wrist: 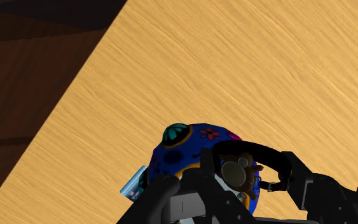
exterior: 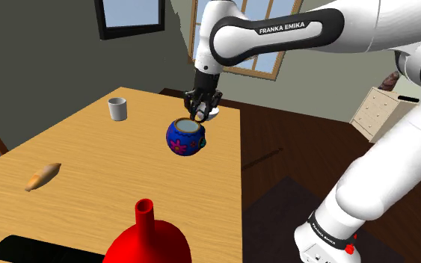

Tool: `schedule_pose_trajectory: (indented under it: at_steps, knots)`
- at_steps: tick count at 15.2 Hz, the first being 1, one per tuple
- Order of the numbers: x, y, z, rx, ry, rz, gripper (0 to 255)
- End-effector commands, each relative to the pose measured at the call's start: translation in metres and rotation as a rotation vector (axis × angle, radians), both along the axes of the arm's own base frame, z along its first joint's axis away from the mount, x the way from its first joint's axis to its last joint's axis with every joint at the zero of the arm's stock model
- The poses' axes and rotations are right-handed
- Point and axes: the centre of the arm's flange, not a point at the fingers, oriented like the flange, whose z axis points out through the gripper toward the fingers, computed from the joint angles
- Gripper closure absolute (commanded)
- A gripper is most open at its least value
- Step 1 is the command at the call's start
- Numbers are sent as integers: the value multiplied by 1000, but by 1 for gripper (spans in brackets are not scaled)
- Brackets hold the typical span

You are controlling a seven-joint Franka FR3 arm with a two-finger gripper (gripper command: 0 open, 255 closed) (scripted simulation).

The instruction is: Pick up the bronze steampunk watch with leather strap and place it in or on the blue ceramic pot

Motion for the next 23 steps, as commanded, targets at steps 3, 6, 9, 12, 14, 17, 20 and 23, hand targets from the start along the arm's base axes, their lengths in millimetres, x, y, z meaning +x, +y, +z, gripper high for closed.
schedule_pose_trajectory:
  at_steps: [3,6,9,12,14,17,20,23]
  knots:
    - [52,-17,-4,0,0,0,255]
    - [90,-28,-4,0,0,0,255]
    - [123,-38,-4,0,0,0,255]
    - [123,-38,-20,0,0,0,255]
    - [123,-38,-30,0,0,0,255]
    - [123,-38,-46,0,0,0,255]
    - [123,-38,-62,0,0,0,255]
    - [123,-38,-75,0,0,0,255]
